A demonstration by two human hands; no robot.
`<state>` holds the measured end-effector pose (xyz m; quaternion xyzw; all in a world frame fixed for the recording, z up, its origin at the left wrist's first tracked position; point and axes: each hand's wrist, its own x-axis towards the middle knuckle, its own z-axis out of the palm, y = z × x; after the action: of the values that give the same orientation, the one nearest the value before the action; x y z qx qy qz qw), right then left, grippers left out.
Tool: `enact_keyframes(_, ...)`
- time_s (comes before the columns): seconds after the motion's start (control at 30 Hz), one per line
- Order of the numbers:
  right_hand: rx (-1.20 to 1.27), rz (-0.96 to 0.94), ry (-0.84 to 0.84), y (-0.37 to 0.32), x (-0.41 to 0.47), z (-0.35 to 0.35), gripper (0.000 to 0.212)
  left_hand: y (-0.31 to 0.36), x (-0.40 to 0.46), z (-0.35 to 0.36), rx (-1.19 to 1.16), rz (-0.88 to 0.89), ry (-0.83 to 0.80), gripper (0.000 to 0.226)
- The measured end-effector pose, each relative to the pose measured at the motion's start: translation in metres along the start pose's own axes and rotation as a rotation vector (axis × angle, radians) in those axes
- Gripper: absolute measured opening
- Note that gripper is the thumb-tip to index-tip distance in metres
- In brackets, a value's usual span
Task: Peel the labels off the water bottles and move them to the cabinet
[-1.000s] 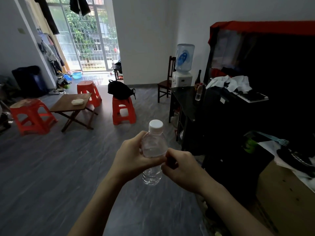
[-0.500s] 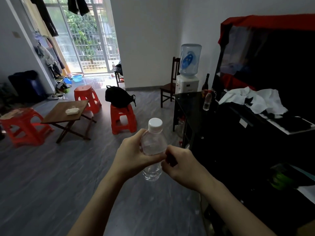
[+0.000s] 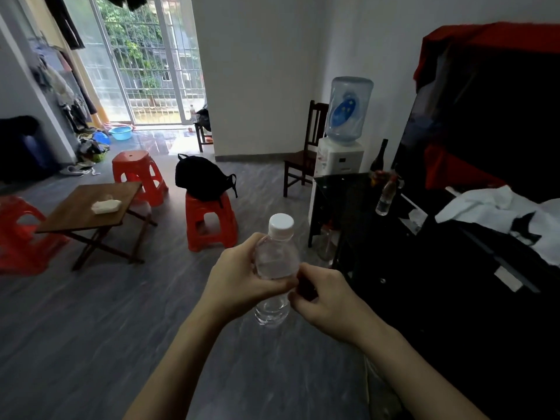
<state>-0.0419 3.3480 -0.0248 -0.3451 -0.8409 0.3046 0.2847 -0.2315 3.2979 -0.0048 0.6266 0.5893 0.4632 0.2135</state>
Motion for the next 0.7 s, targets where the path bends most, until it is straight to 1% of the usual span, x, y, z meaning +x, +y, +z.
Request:
enact_keyframes(0.17,-0.011,0.027,0.017,0.008,0.086,0.02,0.01,-0.042,0.075,-0.035,0.064,0.033,-0.028,0.054)
enact_keyframes(0.3,-0.004,0.045,0.013,0.013,0.143,0.029,0.008,-0.07,0.126,-0.056,0.051,0.024,-0.045,0.053)
enact_keyframes(0.5,-0.035,0.077,-0.006,0.033,0.211,0.03,0.009,-0.105,0.193,-0.066,0.012,0.014,-0.076,0.056)
enact_keyframes(0.7,-0.069,0.096,0.016,0.076,0.284,0.024,0.008,-0.141,0.274,-0.06,-0.008,0.004,-0.104,0.058)
